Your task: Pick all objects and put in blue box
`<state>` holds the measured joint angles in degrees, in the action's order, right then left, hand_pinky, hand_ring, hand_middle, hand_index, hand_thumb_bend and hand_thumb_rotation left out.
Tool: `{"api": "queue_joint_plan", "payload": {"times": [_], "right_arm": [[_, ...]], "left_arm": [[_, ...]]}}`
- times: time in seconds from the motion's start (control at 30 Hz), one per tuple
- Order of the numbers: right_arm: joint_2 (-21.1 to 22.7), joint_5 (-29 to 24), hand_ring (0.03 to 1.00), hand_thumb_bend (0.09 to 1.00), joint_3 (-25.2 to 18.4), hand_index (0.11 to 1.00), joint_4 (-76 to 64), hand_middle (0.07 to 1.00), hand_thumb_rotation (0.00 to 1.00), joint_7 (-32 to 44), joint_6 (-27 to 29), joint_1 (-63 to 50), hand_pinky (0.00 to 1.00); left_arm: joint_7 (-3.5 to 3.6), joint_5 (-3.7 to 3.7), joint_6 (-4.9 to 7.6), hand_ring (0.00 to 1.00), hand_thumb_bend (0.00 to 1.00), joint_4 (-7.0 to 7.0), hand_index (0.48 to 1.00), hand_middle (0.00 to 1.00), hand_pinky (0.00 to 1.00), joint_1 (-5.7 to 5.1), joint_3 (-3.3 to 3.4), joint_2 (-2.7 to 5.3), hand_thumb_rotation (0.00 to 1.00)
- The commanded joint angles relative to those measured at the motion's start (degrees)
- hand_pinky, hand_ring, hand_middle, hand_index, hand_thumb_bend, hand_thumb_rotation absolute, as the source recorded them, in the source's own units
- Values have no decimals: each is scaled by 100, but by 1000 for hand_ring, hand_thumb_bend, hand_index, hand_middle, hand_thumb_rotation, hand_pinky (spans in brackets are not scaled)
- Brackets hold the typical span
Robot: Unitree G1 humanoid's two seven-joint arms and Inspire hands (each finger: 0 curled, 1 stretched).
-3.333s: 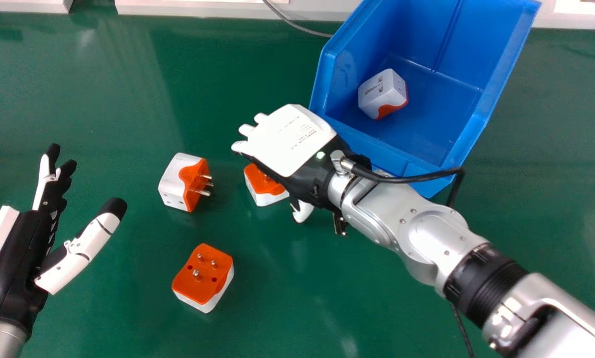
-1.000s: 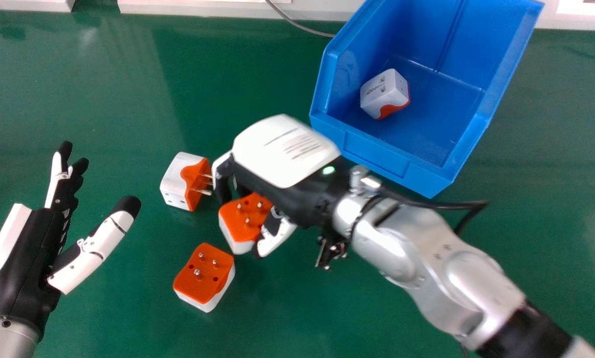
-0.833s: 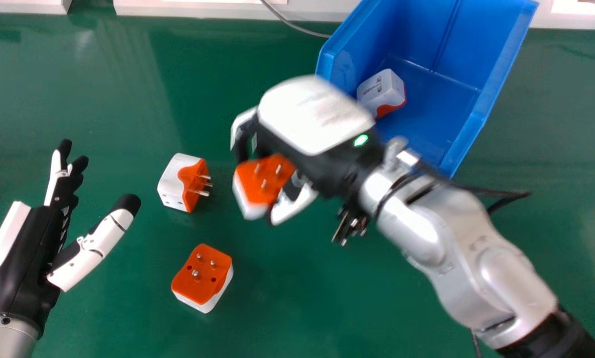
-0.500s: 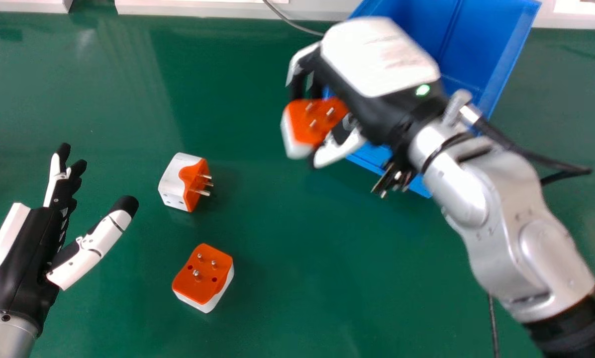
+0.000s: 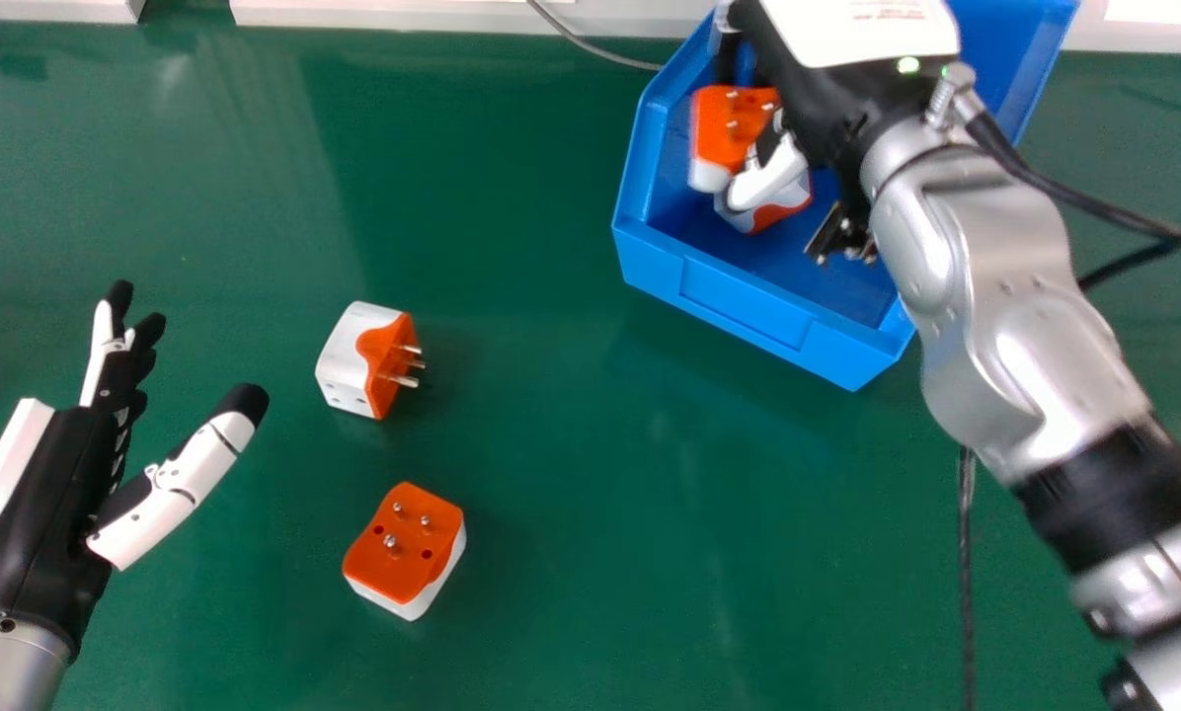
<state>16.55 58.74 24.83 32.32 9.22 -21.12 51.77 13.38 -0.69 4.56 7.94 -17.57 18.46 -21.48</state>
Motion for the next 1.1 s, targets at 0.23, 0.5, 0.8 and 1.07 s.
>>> {"api": "queue_joint_plan", "payload": {"times": [0.23, 0.5, 0.8, 1.07], "right_arm": [[-711, -87, 431, 520, 738, 504, 3664, 481, 8, 1367, -641, 2202, 301], [-811, -440, 580, 507, 1062, 499, 4335, 645, 151, 1123, -268, 2292, 423], [-828, -616, 510, 514, 1318, 497, 4292, 591, 156, 957, -288, 2312, 352], [-474, -1016, 433, 520, 930, 494, 3451, 536, 136, -1002, 193, 1760, 291]], "left_arm": [[29, 128, 70, 1000, 540, 131, 1000, 1000, 1000, -51, 58, -20, 583], [-8, 79, 34, 1000, 551, 287, 1000, 1000, 1000, -150, 42, -5, 598], [-27, 45, -30, 1000, 525, 370, 1000, 1000, 1000, -156, 17, 5, 593], [-8, 63, -48, 1000, 535, 375, 1000, 1000, 1000, -144, 6, 4, 598]]}}
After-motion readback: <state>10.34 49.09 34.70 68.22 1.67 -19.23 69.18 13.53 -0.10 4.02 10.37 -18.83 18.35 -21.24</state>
